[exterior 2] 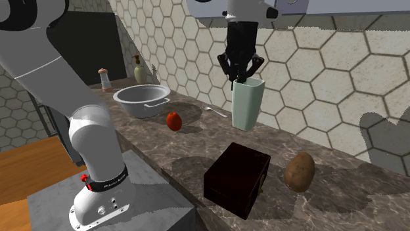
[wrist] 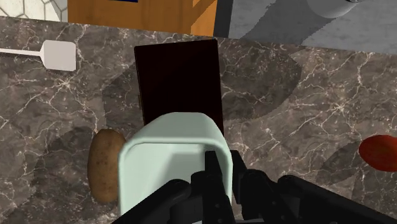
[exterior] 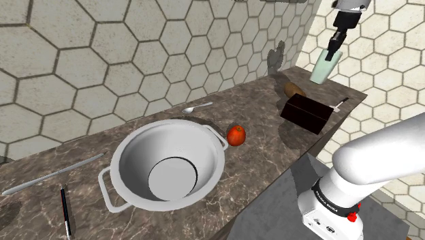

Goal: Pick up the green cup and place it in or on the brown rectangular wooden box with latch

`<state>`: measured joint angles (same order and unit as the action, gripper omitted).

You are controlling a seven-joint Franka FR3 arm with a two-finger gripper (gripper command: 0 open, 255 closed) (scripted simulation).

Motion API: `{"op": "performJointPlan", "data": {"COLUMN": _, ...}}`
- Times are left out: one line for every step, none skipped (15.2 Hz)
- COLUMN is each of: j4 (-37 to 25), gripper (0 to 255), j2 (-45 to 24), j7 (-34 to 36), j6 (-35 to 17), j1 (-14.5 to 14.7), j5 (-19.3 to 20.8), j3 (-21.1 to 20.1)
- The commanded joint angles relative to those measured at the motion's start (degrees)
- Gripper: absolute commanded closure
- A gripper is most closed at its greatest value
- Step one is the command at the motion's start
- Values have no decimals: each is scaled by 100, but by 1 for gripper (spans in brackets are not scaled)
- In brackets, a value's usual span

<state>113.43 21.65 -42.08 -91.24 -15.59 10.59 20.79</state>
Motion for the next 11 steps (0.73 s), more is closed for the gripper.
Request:
{"op": "performJointPlan", "data": {"j4": -42, "gripper": 255, "j2": 84, "j7": -260, "j6": 88, "j1": -96, "j5": 93, "j3": 159}}
{"op": "performJointPlan", "data": {"j4": -49, "gripper": 255, "j2": 118, "j7": -338, "j6": 115, "j1": -127, "j5": 125, "j3": 209}}
{"op": "performJointPlan", "data": {"j4": 42, "gripper": 255, "j2": 134, "j7": -329, "j6": 40, "j1": -131, "j5": 133, "j3": 215}}
{"op": "performJointPlan", "data": {"j4": 132, "gripper": 255, "j2": 149, "j7": -320, "j6": -35, "j1": -135, "j5": 141, "j3": 220}}
{"op": "performJointPlan", "data": {"j4": 221, "gripper": 255, "j2": 163, "j7": -311, "j6": -110, "j1": -140, "j5": 149, "j3": 226}}
{"op": "performJointPlan", "data": {"j4": 308, "gripper": 255, "j2": 176, "j7": -303, "j6": -186, "j1": -144, "j5": 157, "j3": 232}}
{"op": "performJointPlan", "data": {"j4": 394, "gripper": 255, "j2": 187, "j7": -295, "j6": -261, "j1": -148, "j5": 165, "j3": 238}}
{"op": "performJointPlan", "data": {"j4": 479, "gripper": 255, "j2": 197, "j7": -287, "j6": -336, "j1": -152, "j5": 172, "j3": 245}}
{"op": "performJointPlan", "data": {"j4": 563, "gripper": 255, "j2": 205, "j7": -279, "j6": -411, "j1": -157, "j5": 180, "j3": 253}}
{"op": "performJointPlan", "data": {"j4": 645, "gripper": 255, "j2": 213, "j7": -272, "j6": -486, "j1": -161, "j5": 187, "j3": 260}}
{"op": "performJointPlan", "data": {"j4": 726, "gripper": 255, "j2": 219, "j7": -265, "j6": -562, "j1": -165, "j5": 195, "j3": 268}}
